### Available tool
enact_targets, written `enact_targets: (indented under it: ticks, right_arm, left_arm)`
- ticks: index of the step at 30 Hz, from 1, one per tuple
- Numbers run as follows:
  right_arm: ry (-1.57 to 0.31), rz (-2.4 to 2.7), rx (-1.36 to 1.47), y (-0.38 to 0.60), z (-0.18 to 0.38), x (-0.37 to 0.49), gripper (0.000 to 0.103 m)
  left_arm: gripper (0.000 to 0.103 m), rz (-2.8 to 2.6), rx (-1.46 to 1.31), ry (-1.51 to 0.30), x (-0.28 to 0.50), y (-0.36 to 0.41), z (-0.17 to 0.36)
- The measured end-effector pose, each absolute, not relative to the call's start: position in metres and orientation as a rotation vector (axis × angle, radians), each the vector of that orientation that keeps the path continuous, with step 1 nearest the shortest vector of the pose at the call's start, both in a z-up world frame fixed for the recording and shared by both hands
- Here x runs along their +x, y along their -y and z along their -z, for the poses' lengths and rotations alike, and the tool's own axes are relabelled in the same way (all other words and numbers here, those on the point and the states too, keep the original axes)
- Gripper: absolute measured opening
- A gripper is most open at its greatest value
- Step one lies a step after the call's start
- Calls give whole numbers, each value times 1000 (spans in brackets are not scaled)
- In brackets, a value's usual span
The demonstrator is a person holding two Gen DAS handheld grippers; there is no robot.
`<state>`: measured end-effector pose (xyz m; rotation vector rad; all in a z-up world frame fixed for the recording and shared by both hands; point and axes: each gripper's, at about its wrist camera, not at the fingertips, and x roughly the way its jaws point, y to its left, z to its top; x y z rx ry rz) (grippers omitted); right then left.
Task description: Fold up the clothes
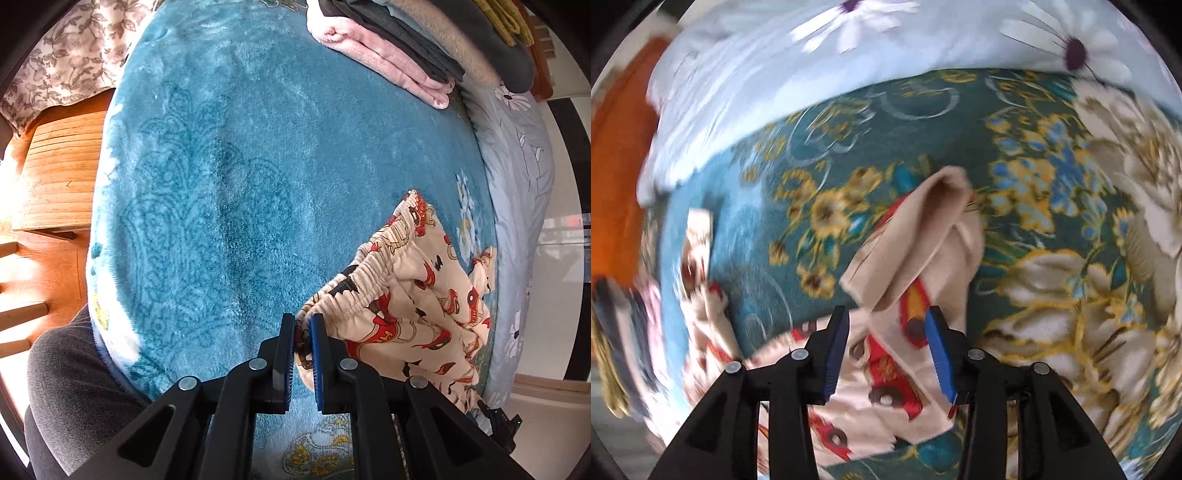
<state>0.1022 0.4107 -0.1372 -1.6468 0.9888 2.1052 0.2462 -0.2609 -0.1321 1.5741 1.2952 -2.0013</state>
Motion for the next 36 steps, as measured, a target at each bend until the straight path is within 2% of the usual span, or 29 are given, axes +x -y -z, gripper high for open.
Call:
enact_targets:
  ticks: [7, 8, 9, 11, 16, 20, 24, 28, 33, 34, 36]
  right_arm:
    - [-1058, -2059, -1579, -417, 140, 94, 44]
    - [-1067, -2052, -1569, -418, 140, 93, 41]
    - [-1077, -2045, -1559, -419, 140, 92, 24]
    - [-1096, -2031, -1539, -421, 141, 89, 5]
    - [-905, -2147, -1534, -444, 101, 104, 4]
    - [-658, -2182, -1495, -486, 64, 130, 4]
    - [-490, -2080, -1482, -532, 51, 170, 2]
    - [-508, -1918, -1476, -572, 65, 212, 2]
    - [-929, -1978, -1431, -574, 98, 240, 4]
    - [-1005, -1992, -1424, -569, 104, 239, 7]
    - [-1056, -1967, -1435, -563, 117, 238, 40]
  left_arm:
    - [9, 2005, 1557, -1311, 251, 263, 129]
    - [9, 2006, 1556, -1311, 252, 263, 128]
    - [9, 2007, 1554, -1312, 253, 263, 128]
    - [9, 2010, 1549, -1316, 253, 264, 127]
    - [9, 2017, 1535, -1325, 254, 268, 124]
    - [9, 2023, 1525, -1333, 255, 271, 122]
    - [9, 2047, 1507, -1319, 254, 272, 117]
    - [9, 2045, 1514, -1320, 251, 271, 119]
    - [9, 2037, 1521, -1330, 250, 269, 122]
    - [9, 2037, 1520, -1333, 250, 269, 122]
    - [9, 2037, 1516, -1342, 250, 270, 122]
